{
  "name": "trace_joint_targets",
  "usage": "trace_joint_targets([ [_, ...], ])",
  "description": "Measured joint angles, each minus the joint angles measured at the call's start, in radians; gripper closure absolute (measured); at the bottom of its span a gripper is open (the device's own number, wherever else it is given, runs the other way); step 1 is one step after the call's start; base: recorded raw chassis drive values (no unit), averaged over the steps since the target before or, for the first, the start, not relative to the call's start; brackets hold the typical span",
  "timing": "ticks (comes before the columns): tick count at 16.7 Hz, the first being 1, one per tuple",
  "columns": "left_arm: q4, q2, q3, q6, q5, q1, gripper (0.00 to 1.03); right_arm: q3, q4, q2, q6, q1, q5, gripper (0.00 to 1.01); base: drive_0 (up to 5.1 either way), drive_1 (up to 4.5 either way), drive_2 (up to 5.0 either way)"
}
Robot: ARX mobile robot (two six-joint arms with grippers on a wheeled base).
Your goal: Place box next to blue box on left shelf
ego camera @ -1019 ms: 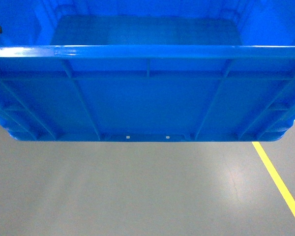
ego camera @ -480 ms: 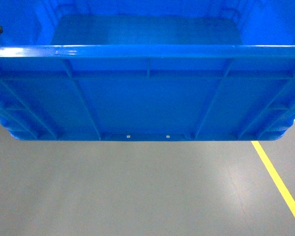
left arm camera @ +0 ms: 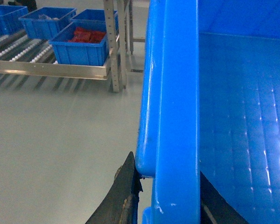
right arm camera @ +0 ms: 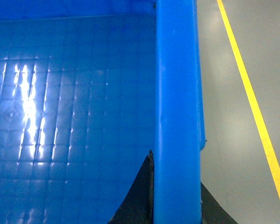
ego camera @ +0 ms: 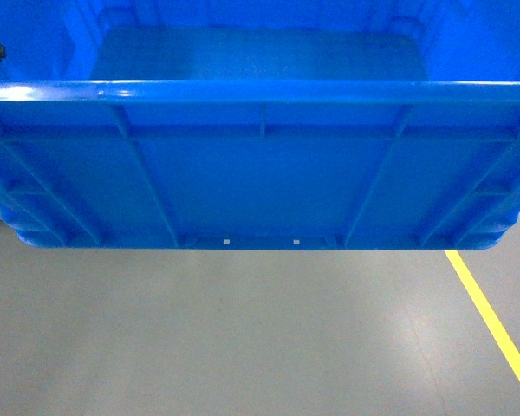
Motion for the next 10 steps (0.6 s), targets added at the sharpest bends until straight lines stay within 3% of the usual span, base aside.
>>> trace_joint_targets([
  [10, 0.002, 0.0, 0.0, 0.0, 0.001, 0.0, 0.87, 0.0, 0.003, 0.0, -0.001, 0.0, 0.002, 0.93, 0.1, 4.3, -4.2],
])
